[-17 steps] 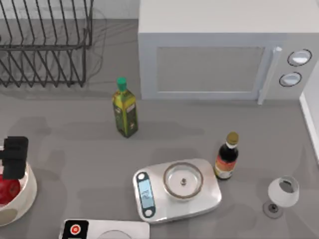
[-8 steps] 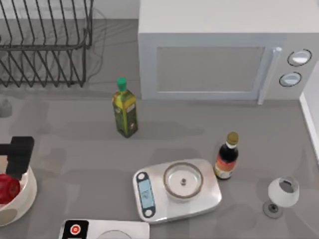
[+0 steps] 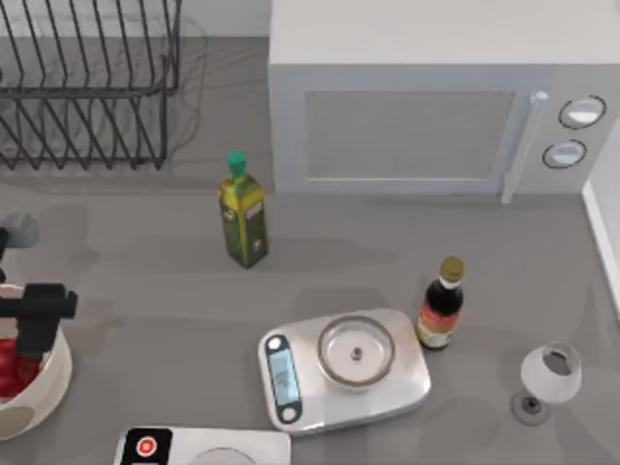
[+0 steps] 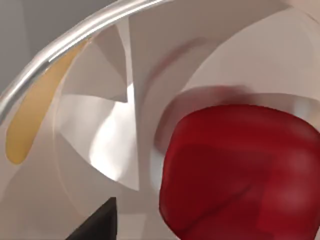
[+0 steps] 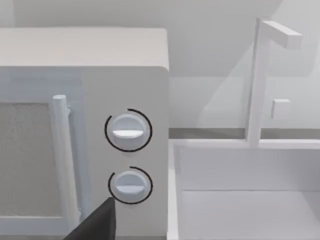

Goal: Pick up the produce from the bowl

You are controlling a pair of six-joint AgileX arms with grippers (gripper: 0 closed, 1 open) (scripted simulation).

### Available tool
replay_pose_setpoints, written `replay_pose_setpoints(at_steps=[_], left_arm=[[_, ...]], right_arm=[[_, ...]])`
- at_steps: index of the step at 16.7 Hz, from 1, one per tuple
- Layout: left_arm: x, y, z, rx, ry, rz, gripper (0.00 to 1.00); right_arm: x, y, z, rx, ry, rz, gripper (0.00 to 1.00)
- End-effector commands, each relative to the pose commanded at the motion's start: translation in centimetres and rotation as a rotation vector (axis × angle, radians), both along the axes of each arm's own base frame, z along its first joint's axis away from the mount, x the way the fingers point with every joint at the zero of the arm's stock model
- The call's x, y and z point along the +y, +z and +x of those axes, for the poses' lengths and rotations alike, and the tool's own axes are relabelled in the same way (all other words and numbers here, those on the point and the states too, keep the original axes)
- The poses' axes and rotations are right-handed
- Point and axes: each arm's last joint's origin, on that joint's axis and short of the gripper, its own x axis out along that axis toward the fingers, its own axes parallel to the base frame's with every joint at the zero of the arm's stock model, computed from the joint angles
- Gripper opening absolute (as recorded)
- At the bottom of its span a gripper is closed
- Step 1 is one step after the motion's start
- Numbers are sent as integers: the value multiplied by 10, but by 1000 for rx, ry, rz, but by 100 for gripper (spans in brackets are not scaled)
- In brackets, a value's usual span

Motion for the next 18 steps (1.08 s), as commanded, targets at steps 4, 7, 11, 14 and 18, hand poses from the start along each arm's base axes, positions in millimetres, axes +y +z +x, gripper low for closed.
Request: replay_pose_setpoints(at_steps=[4, 7, 11, 14, 18], left_arm=[[0, -46, 1, -25, 0, 0, 100], [0, -66, -5, -6, 0, 0, 100], [0, -68, -5, -3, 0, 0, 100], [0, -68, -5, -3, 0, 0, 77], [0, -68, -5, -3, 0, 0, 47]], right_arm=[[0, 0, 0, 0, 0, 0, 100], [0, 0, 0, 0, 0, 0, 100], [0, 0, 0, 0, 0, 0, 100], [0, 0, 0, 0, 0, 0, 100], [0, 0, 0, 0, 0, 0, 100]])
